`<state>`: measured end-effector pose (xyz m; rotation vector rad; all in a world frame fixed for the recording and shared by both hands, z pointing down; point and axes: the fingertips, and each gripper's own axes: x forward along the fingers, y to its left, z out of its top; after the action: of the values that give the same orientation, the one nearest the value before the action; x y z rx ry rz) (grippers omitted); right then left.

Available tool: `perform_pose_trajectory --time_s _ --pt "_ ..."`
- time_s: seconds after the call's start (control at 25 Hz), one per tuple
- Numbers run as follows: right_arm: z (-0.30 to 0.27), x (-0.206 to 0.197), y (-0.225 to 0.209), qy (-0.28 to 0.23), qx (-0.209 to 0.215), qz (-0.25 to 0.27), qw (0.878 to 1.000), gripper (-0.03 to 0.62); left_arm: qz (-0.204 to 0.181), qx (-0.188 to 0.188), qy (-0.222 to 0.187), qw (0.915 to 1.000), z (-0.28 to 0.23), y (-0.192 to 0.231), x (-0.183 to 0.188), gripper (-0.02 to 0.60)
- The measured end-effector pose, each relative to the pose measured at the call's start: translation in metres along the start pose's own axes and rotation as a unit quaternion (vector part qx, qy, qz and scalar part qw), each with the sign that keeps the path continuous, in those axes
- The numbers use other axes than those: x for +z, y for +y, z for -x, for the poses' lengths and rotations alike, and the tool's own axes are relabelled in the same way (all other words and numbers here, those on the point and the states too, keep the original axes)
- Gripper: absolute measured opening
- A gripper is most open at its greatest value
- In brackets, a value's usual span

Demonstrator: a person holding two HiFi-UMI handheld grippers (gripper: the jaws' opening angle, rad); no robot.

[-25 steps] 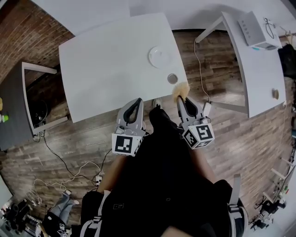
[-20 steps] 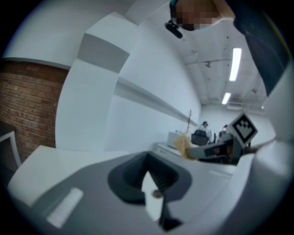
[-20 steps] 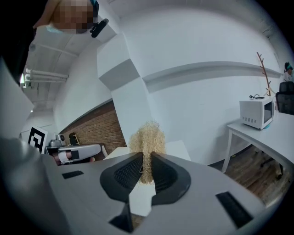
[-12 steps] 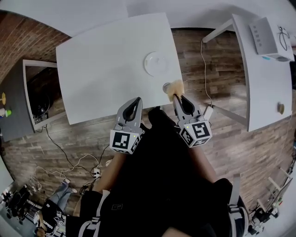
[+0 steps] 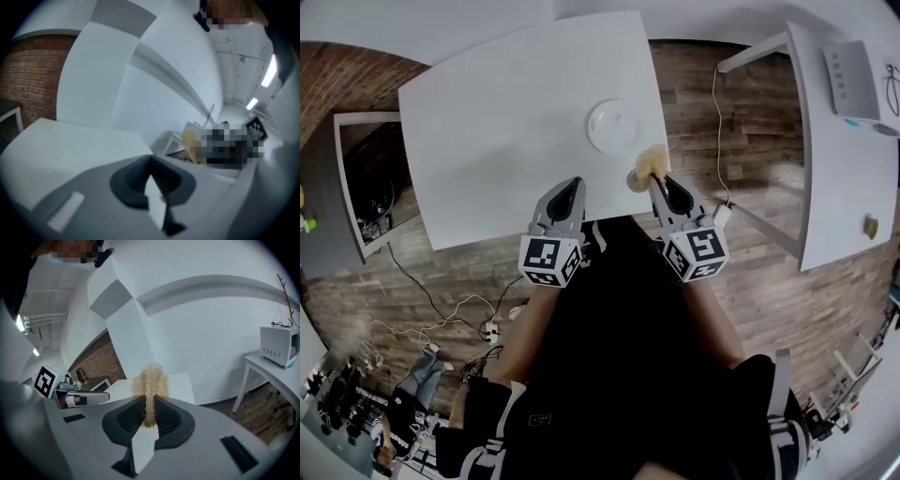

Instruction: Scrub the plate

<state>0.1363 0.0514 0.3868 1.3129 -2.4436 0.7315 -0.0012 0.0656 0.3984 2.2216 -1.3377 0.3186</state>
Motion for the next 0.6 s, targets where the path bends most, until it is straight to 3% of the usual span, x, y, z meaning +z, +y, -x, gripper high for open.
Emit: perform_pose_trajectory --time_s 0.24,0.6 --pt "-0.029 -0.021 -0.01 0.032 -0.038 0.001 0.999 0.044 0.046 -0.017 0.051 0.9975 -0.037 0.031 -0.023 -0.012" --pt "-0.074 -0.071 -0.037 0.098 -0.069 -0.026 0.992 0.044 0.141 -0.026 0.128 0.9813 -0.096 0.062 -0.075 -0.012"
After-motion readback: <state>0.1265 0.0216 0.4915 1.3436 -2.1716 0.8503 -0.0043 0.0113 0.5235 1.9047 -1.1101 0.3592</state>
